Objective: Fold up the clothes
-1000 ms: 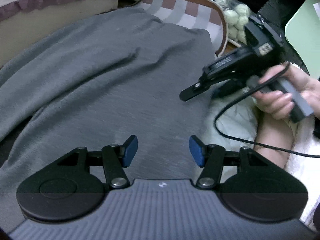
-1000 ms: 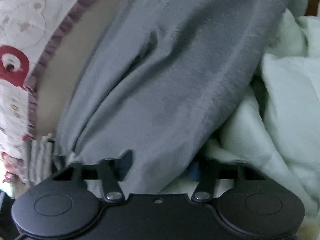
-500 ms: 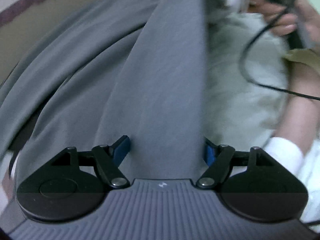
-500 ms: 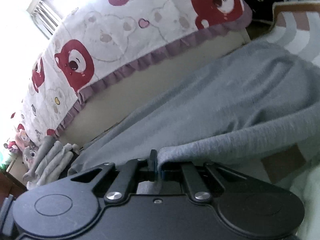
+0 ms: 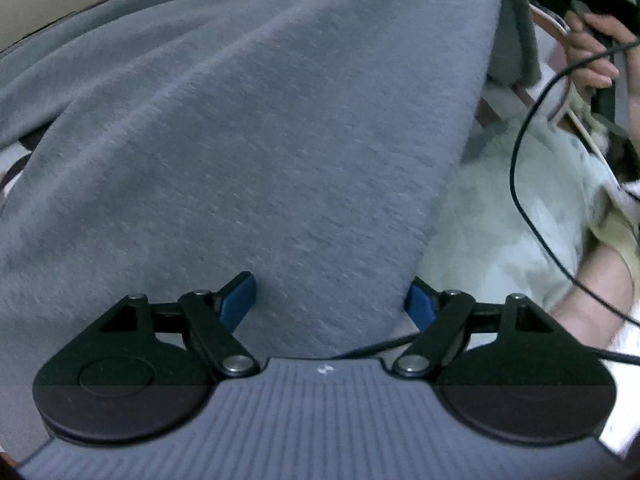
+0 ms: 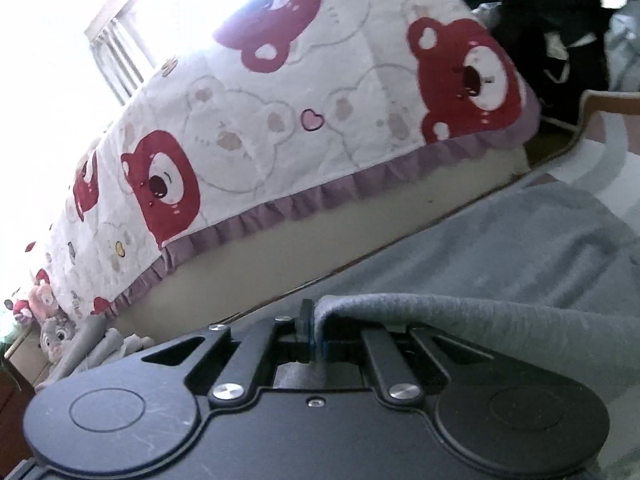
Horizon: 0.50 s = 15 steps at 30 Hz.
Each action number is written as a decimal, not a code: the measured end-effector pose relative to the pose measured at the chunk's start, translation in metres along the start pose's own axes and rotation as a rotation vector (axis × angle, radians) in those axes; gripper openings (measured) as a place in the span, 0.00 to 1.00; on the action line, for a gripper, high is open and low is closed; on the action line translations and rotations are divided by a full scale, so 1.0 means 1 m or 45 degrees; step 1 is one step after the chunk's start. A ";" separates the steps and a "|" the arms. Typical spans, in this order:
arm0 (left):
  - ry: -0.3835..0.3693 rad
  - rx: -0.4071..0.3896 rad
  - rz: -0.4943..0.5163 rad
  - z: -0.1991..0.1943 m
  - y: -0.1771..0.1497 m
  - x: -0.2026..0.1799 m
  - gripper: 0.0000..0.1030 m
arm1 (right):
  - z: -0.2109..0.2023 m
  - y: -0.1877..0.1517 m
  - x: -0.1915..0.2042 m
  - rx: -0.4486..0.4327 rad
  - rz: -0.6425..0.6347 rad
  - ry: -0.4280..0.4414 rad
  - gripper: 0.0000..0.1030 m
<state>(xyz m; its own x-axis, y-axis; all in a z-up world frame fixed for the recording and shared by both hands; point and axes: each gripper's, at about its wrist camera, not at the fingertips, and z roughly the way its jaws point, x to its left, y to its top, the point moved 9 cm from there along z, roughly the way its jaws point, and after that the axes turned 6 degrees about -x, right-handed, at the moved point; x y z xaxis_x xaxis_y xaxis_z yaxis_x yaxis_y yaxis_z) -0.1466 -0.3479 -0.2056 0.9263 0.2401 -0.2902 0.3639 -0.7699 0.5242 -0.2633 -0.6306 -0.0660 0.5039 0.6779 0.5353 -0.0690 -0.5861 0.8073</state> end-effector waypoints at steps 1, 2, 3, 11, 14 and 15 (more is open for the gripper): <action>-0.009 -0.006 -0.022 0.000 0.002 0.002 0.64 | 0.004 -0.001 0.000 0.003 -0.017 -0.002 0.06; -0.019 -0.011 -0.045 0.001 0.004 0.004 0.58 | 0.008 -0.002 0.000 0.007 -0.029 -0.002 0.06; -0.028 -0.017 -0.067 0.001 0.005 0.005 0.49 | 0.010 -0.005 0.000 0.010 -0.024 0.002 0.06; 0.152 -0.108 -0.140 0.008 0.038 0.047 0.23 | -0.005 -0.038 -0.024 0.001 0.167 0.135 0.06; 0.152 -0.081 -0.169 0.014 0.043 0.055 0.23 | 0.002 -0.051 -0.031 0.054 0.157 0.089 0.06; 0.134 -0.066 -0.174 0.016 0.043 0.052 0.24 | 0.004 -0.052 -0.031 0.053 0.154 0.087 0.06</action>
